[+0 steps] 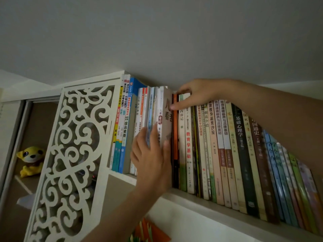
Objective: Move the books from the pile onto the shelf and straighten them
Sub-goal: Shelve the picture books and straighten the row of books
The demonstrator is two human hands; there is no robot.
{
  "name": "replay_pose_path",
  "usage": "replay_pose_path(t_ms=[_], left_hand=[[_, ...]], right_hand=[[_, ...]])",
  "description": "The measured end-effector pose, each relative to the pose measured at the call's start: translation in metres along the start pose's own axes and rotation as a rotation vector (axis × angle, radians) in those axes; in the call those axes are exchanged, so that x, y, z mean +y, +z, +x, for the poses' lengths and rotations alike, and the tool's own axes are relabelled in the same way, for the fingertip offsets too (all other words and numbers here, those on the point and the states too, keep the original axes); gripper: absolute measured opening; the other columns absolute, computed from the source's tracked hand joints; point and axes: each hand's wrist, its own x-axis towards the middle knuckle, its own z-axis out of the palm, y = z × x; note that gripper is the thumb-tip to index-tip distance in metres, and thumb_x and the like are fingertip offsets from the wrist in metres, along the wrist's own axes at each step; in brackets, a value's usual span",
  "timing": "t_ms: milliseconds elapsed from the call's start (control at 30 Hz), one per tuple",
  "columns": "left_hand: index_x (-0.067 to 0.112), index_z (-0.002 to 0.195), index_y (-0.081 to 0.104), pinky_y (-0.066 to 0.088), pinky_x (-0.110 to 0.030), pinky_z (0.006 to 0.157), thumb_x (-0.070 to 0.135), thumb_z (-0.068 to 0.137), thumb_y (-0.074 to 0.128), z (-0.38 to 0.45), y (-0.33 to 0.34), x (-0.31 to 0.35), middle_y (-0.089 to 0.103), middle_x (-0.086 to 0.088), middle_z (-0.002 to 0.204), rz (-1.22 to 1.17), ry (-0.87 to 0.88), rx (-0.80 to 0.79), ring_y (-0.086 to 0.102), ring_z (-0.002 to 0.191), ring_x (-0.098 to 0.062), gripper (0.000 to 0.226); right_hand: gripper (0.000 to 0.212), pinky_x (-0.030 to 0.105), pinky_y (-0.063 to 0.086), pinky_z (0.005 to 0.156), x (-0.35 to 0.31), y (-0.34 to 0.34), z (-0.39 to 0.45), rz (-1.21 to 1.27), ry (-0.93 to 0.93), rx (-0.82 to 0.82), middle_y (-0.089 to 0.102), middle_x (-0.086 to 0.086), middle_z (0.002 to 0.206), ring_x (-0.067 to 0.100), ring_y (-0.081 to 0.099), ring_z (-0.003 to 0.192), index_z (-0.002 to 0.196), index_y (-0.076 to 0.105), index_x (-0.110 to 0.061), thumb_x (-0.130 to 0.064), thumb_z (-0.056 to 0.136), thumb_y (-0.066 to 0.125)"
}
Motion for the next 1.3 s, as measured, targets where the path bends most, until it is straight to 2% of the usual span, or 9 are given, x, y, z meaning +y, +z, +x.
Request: replay_pose_path(t_ms=[100,167,300,433,600,833,1000,1167,1300], left_hand=[[0.05,0.137,-0.03,-0.007,-0.049,0.114,0.065,0.087,-0.006,0.001,0.011,0.002,-0.021,0.011,0.154,0.093,-0.001,-0.128,-0.019,0.144,-0.021,0.058],[0.052,0.131,-0.037,-0.008,-0.053,0.113,0.069,0.081,-0.008,0.006,0.002,-0.005,-0.032,0.009,0.152,0.21,0.055,-0.217,-0.025,0.142,-0.027,0.06],[0.061,0.135,-0.021,0.0,-0.06,0.113,0.055,0.095,0.02,0.009,-0.022,-0.028,-0.033,0.013,0.15,0.316,0.109,-0.35,-0.026,0.14,-0.029,0.058],[0.056,0.142,-0.008,0.007,-0.057,0.114,0.051,0.093,0.044,0.015,-0.019,-0.022,-0.016,0.001,0.156,0.418,0.149,-0.25,-0.013,0.143,-0.032,0.071],[0.046,0.146,0.005,0.012,-0.057,0.112,0.045,0.086,0.06,0.015,-0.019,-0.015,0.001,-0.009,0.158,0.501,0.254,-0.137,0.002,0.144,-0.039,0.081],[0.018,0.151,-0.007,-0.003,-0.055,0.114,0.028,0.091,0.054,0.021,-0.015,0.001,-0.01,-0.01,0.157,0.655,0.352,-0.223,-0.012,0.144,-0.037,0.086],[0.033,0.15,-0.012,-0.012,-0.048,0.108,0.037,0.095,0.047,0.019,-0.023,-0.014,-0.025,0.003,0.156,0.446,0.36,-0.32,-0.021,0.144,-0.028,0.081],[0.034,0.148,0.02,0.013,-0.041,0.12,0.036,0.097,0.043,0.041,-0.043,-0.034,0.023,0.016,0.153,0.161,0.379,-0.227,0.01,0.142,-0.01,0.056],[0.031,0.146,0.029,0.022,-0.042,0.116,0.038,0.096,0.044,0.076,-0.048,-0.039,0.024,0.013,0.152,0.187,0.427,-0.206,0.013,0.14,-0.017,0.052]], right_hand=[[0.06,0.037,0.06,0.077,0.002,-0.002,0.002,0.019,0.012,-0.076,0.075,-0.003,0.09,0.013,0.074,0.075,0.125,0.056,-0.028,-0.051,0.073,0.076],[0.059,0.039,0.061,0.076,0.001,-0.003,0.004,0.014,0.021,-0.12,0.076,-0.001,0.09,0.016,0.074,0.074,0.121,0.056,-0.027,-0.046,0.071,0.079],[0.061,0.039,0.061,0.074,-0.002,-0.005,0.003,0.051,-0.004,-0.15,0.075,-0.001,0.094,0.016,0.074,0.077,0.119,0.051,-0.031,-0.051,0.068,0.079],[0.041,0.027,0.057,0.067,-0.003,-0.002,0.001,0.029,-0.004,-0.103,0.075,-0.008,0.084,0.008,0.073,0.071,0.104,0.059,-0.039,-0.062,0.071,0.069],[0.056,0.03,0.056,0.077,-0.016,0.002,0.01,-0.19,0.016,0.053,0.072,-0.008,0.093,0.008,0.069,0.079,0.111,0.066,-0.029,-0.067,0.07,0.068],[0.054,0.032,0.057,0.078,-0.035,0.01,0.018,-0.305,0.114,0.042,0.071,0.001,0.094,0.015,0.068,0.082,0.113,0.065,-0.014,-0.054,0.077,0.071],[0.05,0.035,0.058,0.079,-0.031,0.013,0.009,-0.265,0.11,0.065,0.071,0.001,0.095,0.015,0.068,0.081,0.113,0.065,-0.019,-0.056,0.079,0.067],[0.064,0.036,0.049,0.096,-0.031,0.011,0.012,-0.171,0.067,0.104,0.06,0.003,0.132,0.018,0.06,0.114,0.135,0.05,-0.023,-0.058,0.082,0.061],[0.075,0.038,0.041,0.102,-0.037,0.003,0.017,-0.04,-0.001,0.158,0.041,0.0,0.15,0.02,0.045,0.133,0.148,0.032,-0.027,-0.05,0.084,0.064]])
